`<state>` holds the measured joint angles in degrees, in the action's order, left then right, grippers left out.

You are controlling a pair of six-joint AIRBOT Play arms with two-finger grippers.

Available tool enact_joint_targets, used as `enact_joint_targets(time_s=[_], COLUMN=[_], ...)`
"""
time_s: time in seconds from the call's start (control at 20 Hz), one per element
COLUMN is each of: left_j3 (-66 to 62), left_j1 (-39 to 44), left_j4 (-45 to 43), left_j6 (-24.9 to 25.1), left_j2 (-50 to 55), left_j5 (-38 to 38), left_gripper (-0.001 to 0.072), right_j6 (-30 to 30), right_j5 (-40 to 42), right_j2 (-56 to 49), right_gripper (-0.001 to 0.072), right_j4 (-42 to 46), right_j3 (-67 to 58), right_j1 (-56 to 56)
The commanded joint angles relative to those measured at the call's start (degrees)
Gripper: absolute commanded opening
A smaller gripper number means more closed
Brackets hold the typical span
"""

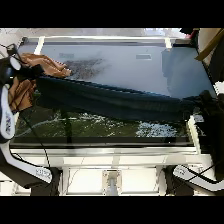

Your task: Fold the clothes and pants, and hang the long-sleeved shirts on hangers.

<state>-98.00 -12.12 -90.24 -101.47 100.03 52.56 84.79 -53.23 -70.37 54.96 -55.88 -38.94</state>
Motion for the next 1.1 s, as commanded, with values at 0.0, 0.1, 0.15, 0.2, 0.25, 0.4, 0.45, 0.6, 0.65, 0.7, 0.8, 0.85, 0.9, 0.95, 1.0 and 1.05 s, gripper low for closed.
enact_joint_targets(time_s=[0.0, 0.1, 0.15, 0.2, 0.25, 0.4, 0.45, 0.6, 0.65, 0.7, 0.8, 0.85, 0.9, 0.95, 1.0, 1.05], left_j3=[-4.79, -4.79, -4.79, -4.79, -4.79, -4.76, -4.76, -4.79, -4.79, -4.79, -4.79, -4.79, -4.79, -4.79, -4.79, -4.79], left_j1=[1.70, 1.46, 1.46, 1.49, 1.70, 2.49, 2.84, 3.82, 4.20, 4.31, 4.42, 4.39, 4.39, 4.44, 4.70, 5.03], left_j4=[-3.28, -3.30, -3.23, -3.23, -3.19, -2.49, -2.34, -1.01, -1.05, -1.01, -1.07, -1.07, -1.07, -1.07, -1.05, -1.05], left_j6=[-3.80, -4.37, -5.22, -6.54, -7.61, -9.31, -9.29, -8.00, -7.98, -8.00, -7.98, -7.54, -6.16, -4.46, -3.41, -3.08], left_j2=[7.30, 8.44, 8.74, 8.90, 8.92, 8.94, 8.94, 8.66, 8.17, 7.28, 3.76, 1.29, -1.14, -3.78, -6.19, -8.39], left_j5=[1.44, 0.33, -1.09, -3.10, -5.27, -9.84, -9.94, -9.94, -9.77, -9.66, -9.68, -9.70, -9.70, -9.70, -9.70, -9.73], left_gripper=[0.0008, 0.0008, 0.0008, 0.0008, 0.0008, 0.0008, 0.0010, 0.0586, 0.0704, 0.0705, 0.0704, 0.0703, 0.0703, 0.0703, 0.0703, 0.0703], right_j6=[2.64, 3.85, 5.01, 5.97, 6.86, 12.87, 14.10, 14.10, 14.10, 13.86, 13.00, 12.81, 11.52, 8.20, 3.85, 2.56], right_j5=[10.45, 14.14, 15.58, 16.41, 16.72, 15.17, 14.08, 9.86, 8.00, 5.60, -0.87, -4.66, -8.15, -12.24, -15.74, -16.87], right_j2=[-3.93, -4.46, -4.46, -4.46, -4.46, -4.92, -5.09, -5.09, -5.07, -4.76, -3.32, -2.40, -1.70, -1.18, -0.85, -0.79], right_gripper=[0.0072, 0.0072, 0.0072, 0.0072, 0.0072, 0.0072, 0.0073, 0.0324, 0.0407, 0.0406, 0.0406, 0.0405, 0.0405, 0.0402, 0.0401, 0.0376], right_j4=[-0.33, -0.37, -0.31, 0.02, 0.96, 6.43, 7.76, 9.81, 10.08, 11.39, 16.22, 20.94, 25.22, 29.70, 32.83, 34.53], right_j3=[-0.07, -0.04, -0.04, -0.04, -0.04, -0.04, -0.04, -0.13, -0.74, -2.14, -6.54, -9.64, -12.63, -15.96, -19.45, -22.40], right_j1=[3.78, 4.35, 4.33, 4.26, 4.28, 4.28, 4.28, 4.28, 4.26, 4.28, 4.26, 4.28, 4.26, 4.26, 4.26, 4.26])
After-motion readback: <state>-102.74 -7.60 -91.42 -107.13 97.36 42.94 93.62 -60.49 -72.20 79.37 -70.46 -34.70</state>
